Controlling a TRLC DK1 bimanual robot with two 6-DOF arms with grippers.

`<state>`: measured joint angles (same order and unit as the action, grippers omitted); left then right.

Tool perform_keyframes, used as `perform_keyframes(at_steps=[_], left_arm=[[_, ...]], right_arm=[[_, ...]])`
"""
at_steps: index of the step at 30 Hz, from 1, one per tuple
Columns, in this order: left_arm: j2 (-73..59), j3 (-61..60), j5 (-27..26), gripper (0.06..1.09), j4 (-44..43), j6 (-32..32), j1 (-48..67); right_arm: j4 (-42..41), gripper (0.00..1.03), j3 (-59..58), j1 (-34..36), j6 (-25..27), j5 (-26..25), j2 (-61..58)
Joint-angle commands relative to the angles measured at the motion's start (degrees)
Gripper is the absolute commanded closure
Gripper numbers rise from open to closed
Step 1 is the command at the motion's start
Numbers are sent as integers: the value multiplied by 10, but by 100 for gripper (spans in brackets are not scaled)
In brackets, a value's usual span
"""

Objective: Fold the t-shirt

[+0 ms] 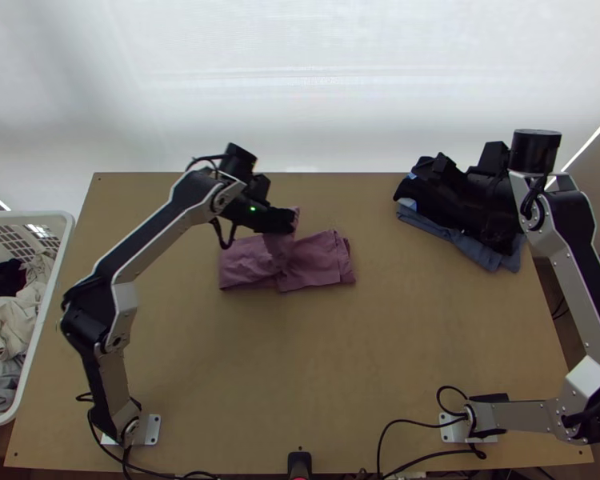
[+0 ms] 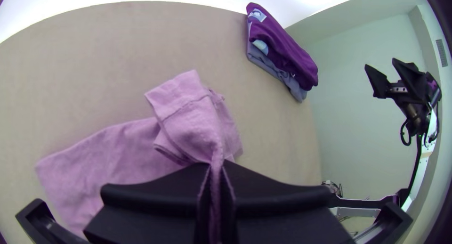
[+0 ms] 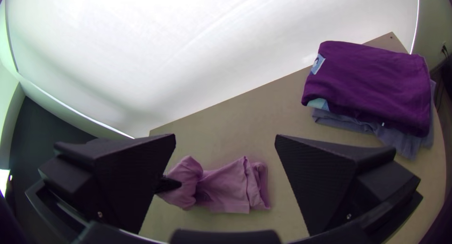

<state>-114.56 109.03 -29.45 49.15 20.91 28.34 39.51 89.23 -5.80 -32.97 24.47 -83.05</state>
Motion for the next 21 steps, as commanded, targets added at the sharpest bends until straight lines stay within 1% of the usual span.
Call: perform_keyframes(at_steps=[1,3,4,5,6,7,8,10,13,16,21], left_arm=[[-33,40,1,105,3,14,17],[-53,59,3,103,8,17,27],[-63,72,4,91,8,20,30],[-71,82,3,62,10,21,37],[-77,94,3,30,10,21,43],[-82,108,3,7,11,20,48],[-84,121,3,9,5,21,52],[-84,145,3,9,-13,34,59],[-82,182,0,9,-19,55,65],[-70,188,-6,9,-42,65,63],[-48,176,-7,9,-35,59,33]], right_arm=[[-2,4,-13,1,-2,4,17],[-2,4,-13,0,-3,4,17],[-2,4,-14,0,-3,4,16],[-2,4,-17,-1,-3,4,15],[-2,4,-22,-2,-1,4,15],[-3,4,-28,-3,0,3,14],[-6,4,-37,-4,1,3,13],[-10,4,-56,-7,6,3,11],[-24,4,-95,-20,11,3,6],[-34,4,-130,-44,17,2,-2],[-60,4,-173,-86,24,-3,-25]])
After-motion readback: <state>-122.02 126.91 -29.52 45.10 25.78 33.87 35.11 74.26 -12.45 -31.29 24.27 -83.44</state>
